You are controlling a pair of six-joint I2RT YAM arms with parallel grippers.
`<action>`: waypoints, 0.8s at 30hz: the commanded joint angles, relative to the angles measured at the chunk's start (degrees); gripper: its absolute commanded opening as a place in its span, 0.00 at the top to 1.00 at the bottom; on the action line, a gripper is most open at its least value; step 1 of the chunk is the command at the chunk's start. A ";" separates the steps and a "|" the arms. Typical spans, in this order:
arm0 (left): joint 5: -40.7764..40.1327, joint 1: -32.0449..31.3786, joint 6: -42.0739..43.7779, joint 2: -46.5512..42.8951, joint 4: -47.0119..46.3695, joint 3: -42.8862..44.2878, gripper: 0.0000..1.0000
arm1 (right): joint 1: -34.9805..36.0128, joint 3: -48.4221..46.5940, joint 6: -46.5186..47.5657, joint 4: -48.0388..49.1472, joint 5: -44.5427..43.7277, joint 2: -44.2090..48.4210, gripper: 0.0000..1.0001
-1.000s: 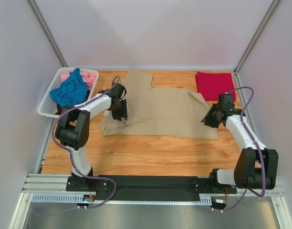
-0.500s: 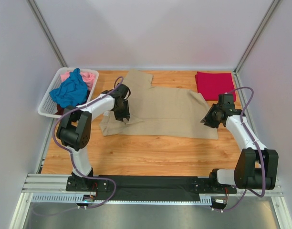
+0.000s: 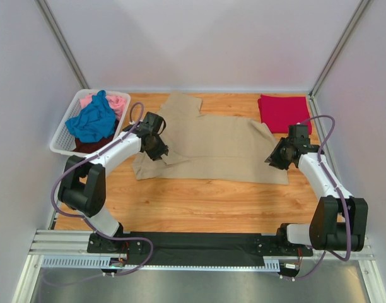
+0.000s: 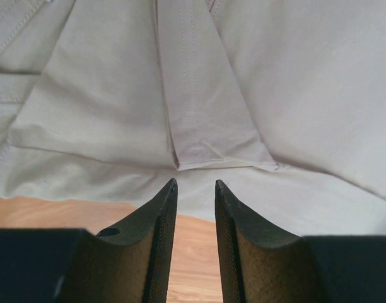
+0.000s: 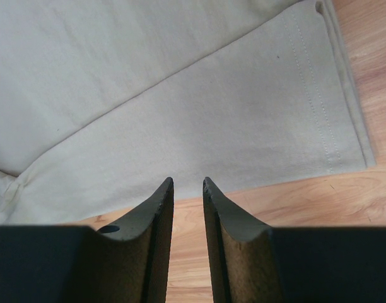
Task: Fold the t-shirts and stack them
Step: Flatten the tshirt out
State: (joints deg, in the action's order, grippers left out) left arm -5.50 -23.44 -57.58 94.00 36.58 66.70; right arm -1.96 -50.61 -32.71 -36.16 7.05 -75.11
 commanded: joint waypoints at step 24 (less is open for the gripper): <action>-1.36 0.06 -17.04 6.20 0.43 0.63 0.60 | -1.47 0.86 2.12 3.29 0.77 -0.21 0.73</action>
State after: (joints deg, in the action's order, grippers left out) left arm -6.11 -23.44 -73.25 99.55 36.64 65.73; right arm -3.20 -49.82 -31.57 -35.53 7.31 -75.13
